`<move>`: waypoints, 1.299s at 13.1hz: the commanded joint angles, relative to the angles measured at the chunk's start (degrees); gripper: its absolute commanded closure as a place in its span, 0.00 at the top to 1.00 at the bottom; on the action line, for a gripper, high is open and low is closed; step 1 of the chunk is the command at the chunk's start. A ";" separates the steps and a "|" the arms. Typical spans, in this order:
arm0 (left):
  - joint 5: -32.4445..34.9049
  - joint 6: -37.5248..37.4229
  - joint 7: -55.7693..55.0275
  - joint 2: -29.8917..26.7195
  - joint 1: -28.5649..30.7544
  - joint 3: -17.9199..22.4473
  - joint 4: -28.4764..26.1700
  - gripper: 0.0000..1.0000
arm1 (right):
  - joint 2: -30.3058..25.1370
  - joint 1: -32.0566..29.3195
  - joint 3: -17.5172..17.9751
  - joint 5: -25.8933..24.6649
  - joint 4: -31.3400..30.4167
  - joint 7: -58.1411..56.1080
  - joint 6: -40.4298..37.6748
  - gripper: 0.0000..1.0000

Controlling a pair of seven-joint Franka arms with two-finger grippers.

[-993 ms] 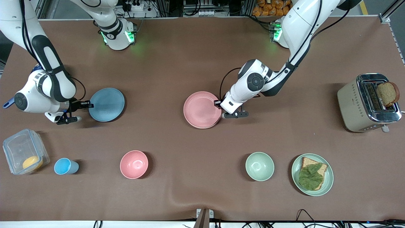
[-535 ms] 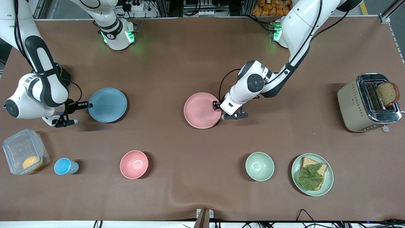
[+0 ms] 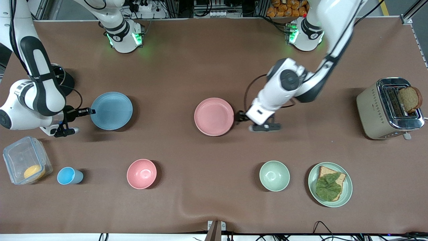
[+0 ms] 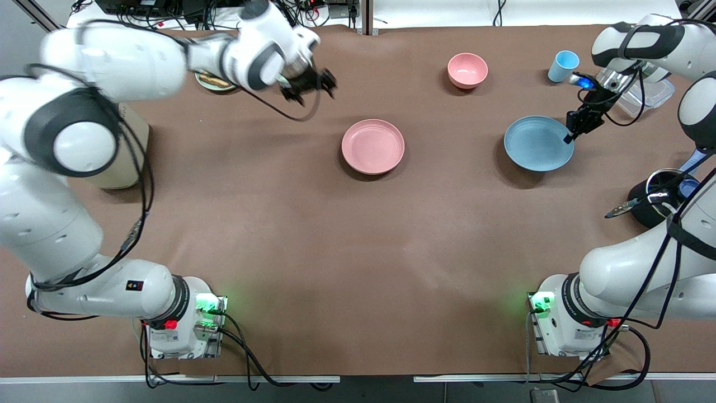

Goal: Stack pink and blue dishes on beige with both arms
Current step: 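Carry the blue plate over the stack while the left gripper withdraws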

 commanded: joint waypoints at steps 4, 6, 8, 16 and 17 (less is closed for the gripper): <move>1.58 -13.73 16.19 -13.06 13.48 -0.31 1.47 1.00 | 0.83 3.94 -0.03 1.17 8.01 8.02 -10.41 0.00; 0.96 -24.16 19.83 -13.07 15.78 -0.31 8.74 1.00 | 0.83 5.79 0.06 1.26 9.51 10.22 -12.08 0.00; 0.88 -35.68 19.49 -12.98 15.87 -0.14 16.39 1.00 | 0.83 7.63 0.06 1.61 11.09 12.85 -14.18 0.00; 0.97 -53.58 20.01 -16.84 18.16 0.13 26.18 1.00 | 0.91 24.06 -0.03 9.33 15.39 36.40 -14.20 0.00; 0.88 -54.36 20.01 -17.46 18.25 0.13 26.18 1.00 | 1.18 25.90 -0.03 10.65 15.66 38.69 -13.50 0.00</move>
